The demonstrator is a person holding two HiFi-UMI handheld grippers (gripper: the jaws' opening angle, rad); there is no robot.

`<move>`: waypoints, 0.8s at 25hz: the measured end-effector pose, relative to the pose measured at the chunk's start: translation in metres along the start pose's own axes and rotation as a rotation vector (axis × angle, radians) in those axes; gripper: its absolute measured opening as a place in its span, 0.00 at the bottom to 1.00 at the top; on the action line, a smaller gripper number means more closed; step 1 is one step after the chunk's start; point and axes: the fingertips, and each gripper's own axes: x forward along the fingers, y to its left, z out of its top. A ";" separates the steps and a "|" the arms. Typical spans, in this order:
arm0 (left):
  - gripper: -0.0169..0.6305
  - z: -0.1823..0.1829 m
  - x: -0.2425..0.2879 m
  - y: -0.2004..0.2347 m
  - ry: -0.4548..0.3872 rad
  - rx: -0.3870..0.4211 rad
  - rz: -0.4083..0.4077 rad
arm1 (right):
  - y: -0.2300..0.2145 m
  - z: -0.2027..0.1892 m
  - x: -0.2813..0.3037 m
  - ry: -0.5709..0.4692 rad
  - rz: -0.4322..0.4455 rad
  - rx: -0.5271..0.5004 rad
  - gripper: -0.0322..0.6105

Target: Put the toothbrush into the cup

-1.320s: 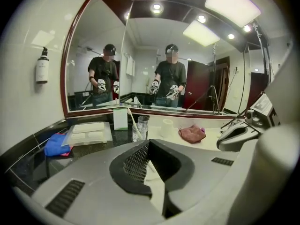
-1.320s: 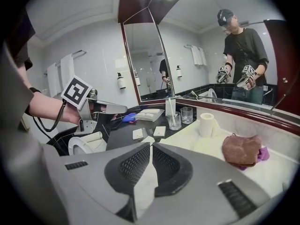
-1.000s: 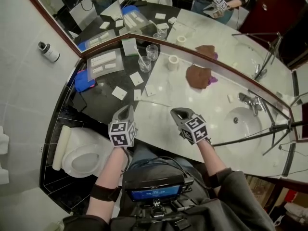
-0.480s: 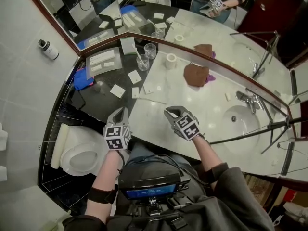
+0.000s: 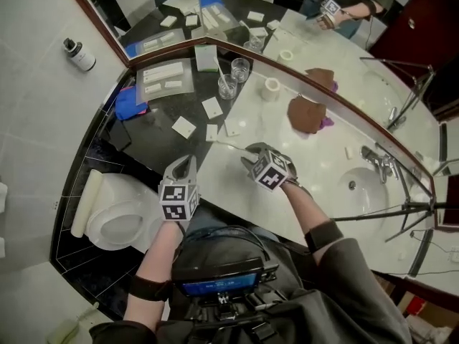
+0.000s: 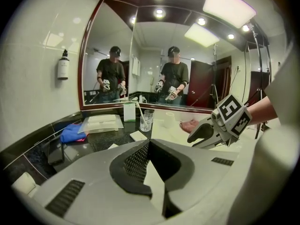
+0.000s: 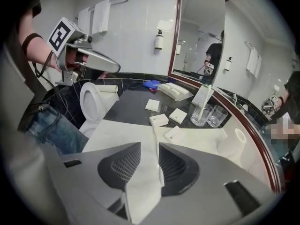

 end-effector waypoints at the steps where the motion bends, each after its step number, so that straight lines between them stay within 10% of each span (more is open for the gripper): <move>1: 0.03 -0.002 0.002 0.002 0.005 -0.005 0.001 | -0.002 0.001 0.007 0.024 0.005 -0.034 0.27; 20: 0.03 -0.036 0.037 0.041 0.073 -0.134 0.025 | -0.017 0.008 0.116 0.289 0.191 -0.279 0.28</move>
